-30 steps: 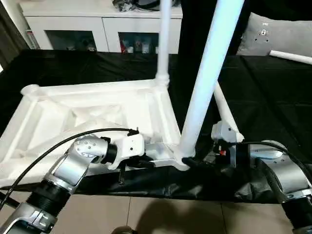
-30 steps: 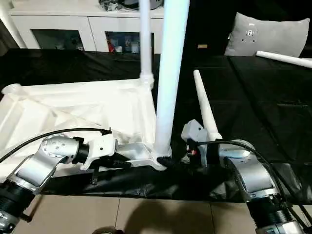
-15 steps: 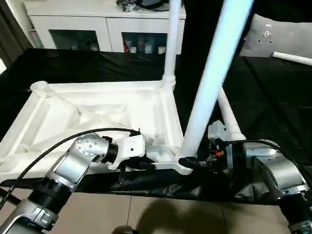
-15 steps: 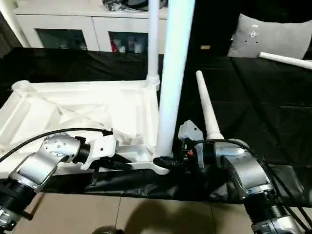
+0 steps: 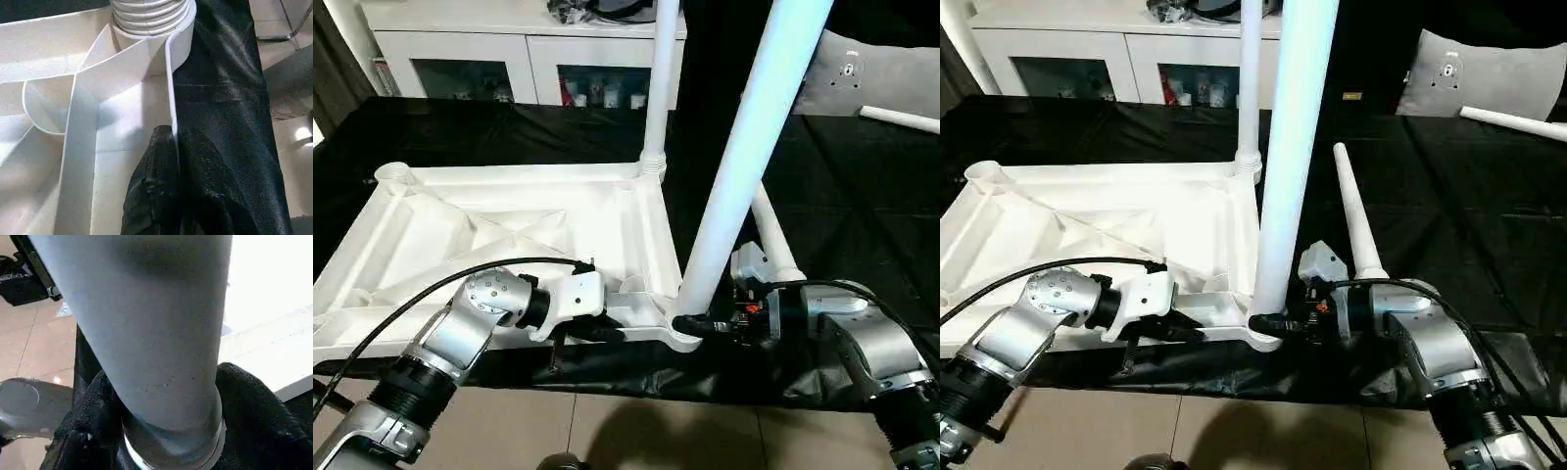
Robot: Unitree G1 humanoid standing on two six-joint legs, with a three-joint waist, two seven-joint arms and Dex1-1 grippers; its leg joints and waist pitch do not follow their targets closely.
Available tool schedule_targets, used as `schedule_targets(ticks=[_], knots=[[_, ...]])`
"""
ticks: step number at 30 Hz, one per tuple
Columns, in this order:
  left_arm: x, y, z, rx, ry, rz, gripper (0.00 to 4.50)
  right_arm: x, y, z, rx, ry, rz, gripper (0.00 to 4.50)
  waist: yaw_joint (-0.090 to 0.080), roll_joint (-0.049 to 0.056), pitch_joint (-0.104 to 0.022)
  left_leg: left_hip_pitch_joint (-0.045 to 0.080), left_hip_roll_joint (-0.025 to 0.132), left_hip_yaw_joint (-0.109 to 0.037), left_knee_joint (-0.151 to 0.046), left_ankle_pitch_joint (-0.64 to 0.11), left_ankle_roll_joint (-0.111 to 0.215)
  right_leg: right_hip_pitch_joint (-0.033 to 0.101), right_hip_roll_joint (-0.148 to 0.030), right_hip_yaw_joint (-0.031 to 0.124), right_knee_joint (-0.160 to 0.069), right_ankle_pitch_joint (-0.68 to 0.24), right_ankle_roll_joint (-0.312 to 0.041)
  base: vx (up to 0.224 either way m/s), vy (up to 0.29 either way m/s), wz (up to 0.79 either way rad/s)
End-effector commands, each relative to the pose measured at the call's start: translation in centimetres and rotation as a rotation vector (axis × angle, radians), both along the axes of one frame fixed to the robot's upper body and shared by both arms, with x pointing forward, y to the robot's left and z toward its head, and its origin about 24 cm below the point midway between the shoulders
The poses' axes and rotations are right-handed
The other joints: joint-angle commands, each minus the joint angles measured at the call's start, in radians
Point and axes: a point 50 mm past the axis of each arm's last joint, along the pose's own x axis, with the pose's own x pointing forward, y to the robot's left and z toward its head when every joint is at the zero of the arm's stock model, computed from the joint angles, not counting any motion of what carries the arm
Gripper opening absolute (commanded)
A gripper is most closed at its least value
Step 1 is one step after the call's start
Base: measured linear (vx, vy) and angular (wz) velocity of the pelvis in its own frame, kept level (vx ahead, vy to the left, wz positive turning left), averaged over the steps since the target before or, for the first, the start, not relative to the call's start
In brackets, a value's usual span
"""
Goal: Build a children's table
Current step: Rotate leg to tighten
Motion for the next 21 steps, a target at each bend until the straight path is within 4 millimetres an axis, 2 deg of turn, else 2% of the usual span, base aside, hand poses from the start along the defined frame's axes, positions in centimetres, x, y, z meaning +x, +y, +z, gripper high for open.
schedule_targets(ticks=[1, 4, 5, 7, 10, 11, 14, 16, 21], knots=[[-0.88, -0.16, -1.39, 0.057, 0.055, -0.052, 0.00, -0.36, 0.72, -0.64, -0.003, 0.032, 0.012, 2.89, -0.007, -0.010, -0.049, 0.014, 0.057, -0.016, -0.065, -0.176, 0.035, 0.033, -0.078, 0.036, -0.076, -0.085, -0.222, 0.000, 0.000, 0.00], [-0.84, 0.03, -1.54, 0.060, 0.052, -0.046, 0.00, -0.28, 0.85, -0.68, 0.012, 0.048, -0.004, 3.30, -0.006, -0.005, -0.048, 0.015, 0.058, -0.018, -0.068, -0.195, 0.025, 0.031, -0.079, 0.037, -0.078, -0.121, -0.216, 0.000, 0.000, 0.00], [-0.83, 0.09, -1.58, 0.061, 0.052, -0.045, 0.00, -0.28, 0.92, -0.70, 0.002, 0.032, -0.001, 3.30, -0.007, -0.006, -0.048, 0.016, 0.059, -0.017, -0.068, -0.198, 0.023, 0.030, -0.078, 0.036, -0.079, -0.123, -0.216, 0.000, 0.000, 0.00], [-0.82, 0.20, -1.62, 0.063, 0.052, -0.044, 0.00, -0.21, 1.02, -0.75, -0.011, 0.009, -0.005, 3.66, -0.006, -0.004, -0.050, 0.017, 0.060, -0.018, -0.068, -0.193, 0.017, 0.030, -0.079, 0.037, -0.077, -0.102, -0.216, 0.000, 0.000, 0.00], [-0.83, 0.36, -1.63, 0.067, 0.053, -0.045, 0.00, -0.07, 1.09, -0.72, 0.013, 0.033, -0.022, 3.70, -0.006, -0.006, -0.050, 0.015, 0.058, -0.017, -0.068, -0.185, 0.019, 0.031, -0.076, 0.035, -0.073, -0.065, -0.222, 0.000, 0.000, 0.00], [-0.83, 0.40, -1.63, 0.068, 0.053, -0.045, 0.00, -0.07, 1.10, -0.69, 0.022, 0.044, -0.023, 3.50, -0.006, -0.006, -0.049, 0.014, 0.058, -0.018, -0.069, -0.189, 0.022, 0.032, -0.077, 0.035, -0.074, -0.075, -0.222, 0.000, 0.000, 0.00], [-0.84, 0.52, -1.62, 0.072, 0.050, -0.044, 0.00, -0.08, 1.14, -0.67, 0.023, 0.045, -0.016, 3.32, -0.004, -0.007, -0.049, 0.016, 0.059, -0.017, -0.068, -0.195, 0.020, 0.030, -0.079, 0.037, -0.076, -0.096, -0.219, 0.000, 0.000, 0.00], [-0.85, 0.57, -1.61, 0.074, 0.049, -0.043, 0.00, -0.14, 1.06, -0.77, 0.019, 0.056, -0.011, 3.02, -0.003, -0.008, -0.050, 0.015, 0.059, -0.018, -0.068, -0.186, 0.022, 0.032, -0.079, 0.037, -0.075, -0.091, -0.217, 0.000, 0.000, 0.00], [-0.90, 0.64, -1.60, 0.075, 0.048, -0.043, 0.00, -0.22, 1.09, -1.08, 0.005, 0.058, -0.008, 2.73, -0.003, -0.007, -0.049, 0.015, 0.059, -0.017, -0.068, -0.183, 0.023, 0.031, -0.079, 0.036, -0.074, -0.085, -0.217, 0.000, 0.000, 0.00]])
